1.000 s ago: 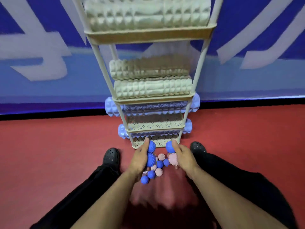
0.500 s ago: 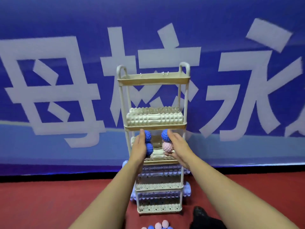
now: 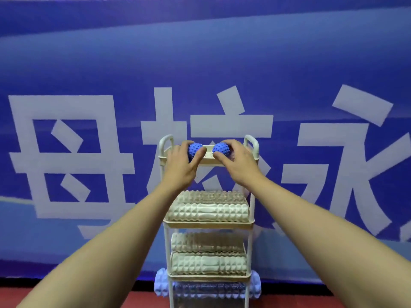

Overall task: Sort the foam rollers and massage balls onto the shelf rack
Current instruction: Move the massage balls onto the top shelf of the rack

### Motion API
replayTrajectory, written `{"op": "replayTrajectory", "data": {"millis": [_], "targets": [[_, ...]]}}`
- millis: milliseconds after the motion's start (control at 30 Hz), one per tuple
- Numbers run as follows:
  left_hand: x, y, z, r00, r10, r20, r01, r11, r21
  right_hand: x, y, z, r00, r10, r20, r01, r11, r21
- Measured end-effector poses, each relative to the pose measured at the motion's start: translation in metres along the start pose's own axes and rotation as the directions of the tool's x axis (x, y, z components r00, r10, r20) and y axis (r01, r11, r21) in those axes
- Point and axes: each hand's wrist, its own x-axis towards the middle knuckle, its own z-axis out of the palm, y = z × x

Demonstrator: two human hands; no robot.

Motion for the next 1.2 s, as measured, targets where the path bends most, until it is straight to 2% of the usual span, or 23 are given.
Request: {"op": "replayTrajectory", "data": {"millis": [67,133,200,267,400,600,667,767,833,967,1100,1200], "targets": [[0.019,-0.01,0.0,0.997,0.034,0.062,-0.046,0.976,0.213,0.021,0.006,0.0,0.998,-0.061,0.002,0.061,0.988,-0.142],[0.035,-0.02,0.004,0.99,0.089,0.105,-0.123,0.915,0.384,0.04,0.015,0.002,0.998,-0.058,0.04,0.066,0.964,-0.257],[0.048,-0.031,0.01,0.982,0.107,0.155,-0.172,0.847,0.503,0.053,0.023,0.006,0.995,0.002,0.097,0.03,0.946,-0.322],[0.058,-0.039,0.016,0.981,0.093,0.172,-0.174,0.816,0.552,0.061,0.032,0.011,0.989,0.042,0.145,0.012,0.935,-0.355],[0.069,-0.045,0.028,0.982,0.1,0.162,-0.175,0.812,0.557,0.062,0.046,0.022,0.972,0.068,0.225,0.025,0.921,-0.389],[0.081,-0.042,0.035,0.961,0.111,0.255,-0.248,0.755,0.606,0.058,0.045,0.021,0.964,0.086,0.253,0.053,0.866,-0.497],[0.082,-0.043,0.038,0.953,0.056,0.298,-0.229,0.779,0.584,0.057,0.043,0.022,0.955,0.086,0.285,0.075,0.857,-0.509],[0.08,-0.042,0.043,0.944,0.005,0.33,-0.161,0.879,0.448,0.054,0.045,0.026,0.945,0.096,0.311,0.088,0.845,-0.527],[0.076,-0.041,0.044,0.94,-0.003,0.342,-0.14,0.91,0.391,0.051,0.047,0.029,0.958,0.077,0.275,0.094,0.824,-0.559],[0.063,-0.039,0.045,0.913,0.007,0.408,-0.222,0.849,0.48,0.046,0.054,0.035,0.979,0.03,0.201,0.091,0.82,-0.565],[0.052,-0.041,0.044,0.944,0.042,0.328,-0.22,0.819,0.53,0.043,0.056,0.034,0.987,-0.005,0.162,0.083,0.873,-0.48],[0.041,-0.044,0.043,0.956,0.09,0.28,-0.233,0.813,0.534,0.036,0.057,0.03,0.994,-0.081,0.079,0.106,0.908,-0.404]]}}
